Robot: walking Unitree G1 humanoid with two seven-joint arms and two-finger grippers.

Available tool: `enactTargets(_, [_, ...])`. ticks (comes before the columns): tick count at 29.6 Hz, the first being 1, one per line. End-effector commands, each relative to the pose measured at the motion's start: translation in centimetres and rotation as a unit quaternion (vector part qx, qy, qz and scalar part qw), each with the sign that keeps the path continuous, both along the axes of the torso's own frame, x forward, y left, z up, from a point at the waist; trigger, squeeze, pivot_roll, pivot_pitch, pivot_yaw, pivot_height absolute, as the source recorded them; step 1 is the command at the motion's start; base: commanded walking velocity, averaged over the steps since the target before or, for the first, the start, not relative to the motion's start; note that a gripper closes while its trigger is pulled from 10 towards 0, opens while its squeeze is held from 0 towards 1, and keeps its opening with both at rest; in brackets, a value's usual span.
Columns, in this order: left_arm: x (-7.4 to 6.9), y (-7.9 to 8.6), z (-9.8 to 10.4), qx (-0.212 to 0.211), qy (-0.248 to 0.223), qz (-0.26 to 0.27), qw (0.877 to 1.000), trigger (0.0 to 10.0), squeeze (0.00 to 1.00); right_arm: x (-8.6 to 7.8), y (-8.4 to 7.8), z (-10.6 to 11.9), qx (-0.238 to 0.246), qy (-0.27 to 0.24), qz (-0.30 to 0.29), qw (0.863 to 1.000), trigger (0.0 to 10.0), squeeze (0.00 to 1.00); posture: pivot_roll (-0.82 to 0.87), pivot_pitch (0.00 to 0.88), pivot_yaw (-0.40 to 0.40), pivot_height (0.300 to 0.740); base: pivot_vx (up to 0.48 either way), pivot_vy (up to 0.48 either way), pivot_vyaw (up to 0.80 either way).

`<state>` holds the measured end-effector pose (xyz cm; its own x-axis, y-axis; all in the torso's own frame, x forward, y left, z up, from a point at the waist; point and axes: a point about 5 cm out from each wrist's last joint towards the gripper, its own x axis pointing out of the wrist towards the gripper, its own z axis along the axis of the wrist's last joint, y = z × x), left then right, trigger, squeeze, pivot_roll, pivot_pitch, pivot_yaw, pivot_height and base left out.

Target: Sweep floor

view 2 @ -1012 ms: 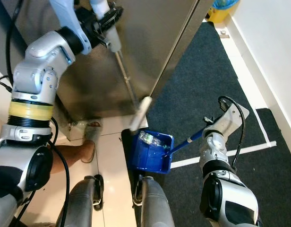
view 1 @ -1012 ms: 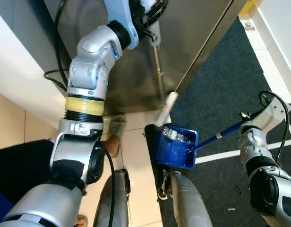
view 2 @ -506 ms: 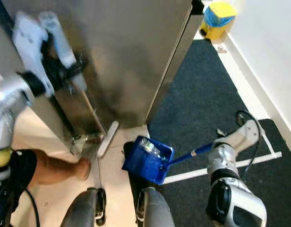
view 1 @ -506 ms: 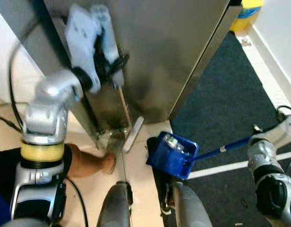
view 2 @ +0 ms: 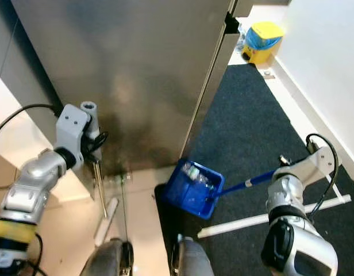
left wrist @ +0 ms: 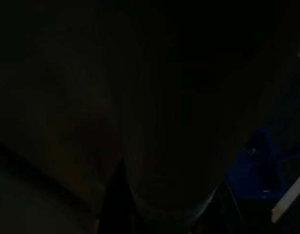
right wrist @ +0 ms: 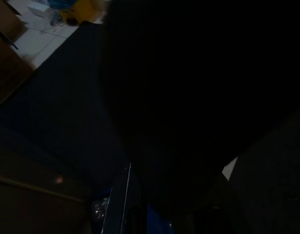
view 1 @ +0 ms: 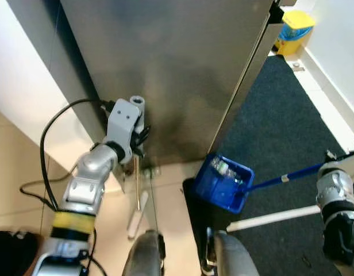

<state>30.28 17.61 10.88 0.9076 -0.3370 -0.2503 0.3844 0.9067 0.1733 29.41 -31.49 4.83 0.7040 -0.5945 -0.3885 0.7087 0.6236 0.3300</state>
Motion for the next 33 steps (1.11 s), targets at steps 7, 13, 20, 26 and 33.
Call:
enactTargets(7, [0.2, -0.6, -3.8, -0.05, 0.041, 0.105, 0.992, 10.0, 0.0, -0.3, -1.5, 0.9, -0.009, -0.032, -0.015, 0.999, 10.0, 0.0, 0.13, 0.009, -0.056, 0.74, 0.0, -0.132, 0.0])
enactTargets(13, [0.5, -1.7, -4.6, -0.038, 0.038, 0.102, 0.993, 10.0, 0.0, -0.2, -1.3, 1.0, -0.021, -0.031, -0.004, 0.999, 10.0, 0.0, 0.12, 0.004, -0.048, 0.74, 0.0, -0.48, 0.0])
enactTargets(20, [0.6, -2.7, -5.1, -0.033, 0.037, 0.094, 0.994, 10.0, 0.0, -0.4, -1.1, 0.7, -0.022, -0.026, -0.001, 0.999, 10.0, 0.0, 0.11, 0.007, -0.048, 0.74, 0.0, -0.48, 0.0])
enactTargets(26, [0.6, -2.9, -5.2, -0.037, 0.037, 0.097, 0.994, 10.0, 0.0, -0.6, -1.1, 0.4, -0.02, -0.019, 0.001, 1.0, 10.0, 0.0, 0.11, 0.008, -0.05, 0.74, 0.0, -0.48, 0.0])
enactTargets(33, [0.6, -3.0, -5.5, -0.035, 0.036, 0.093, 0.994, 10.0, 0.0, -0.6, -1.0, 0.3, -0.024, -0.014, 0.008, 1.0, 10.0, 0.0, 0.11, 0.002, -0.052, 0.74, 0.0, -0.48, -0.69])
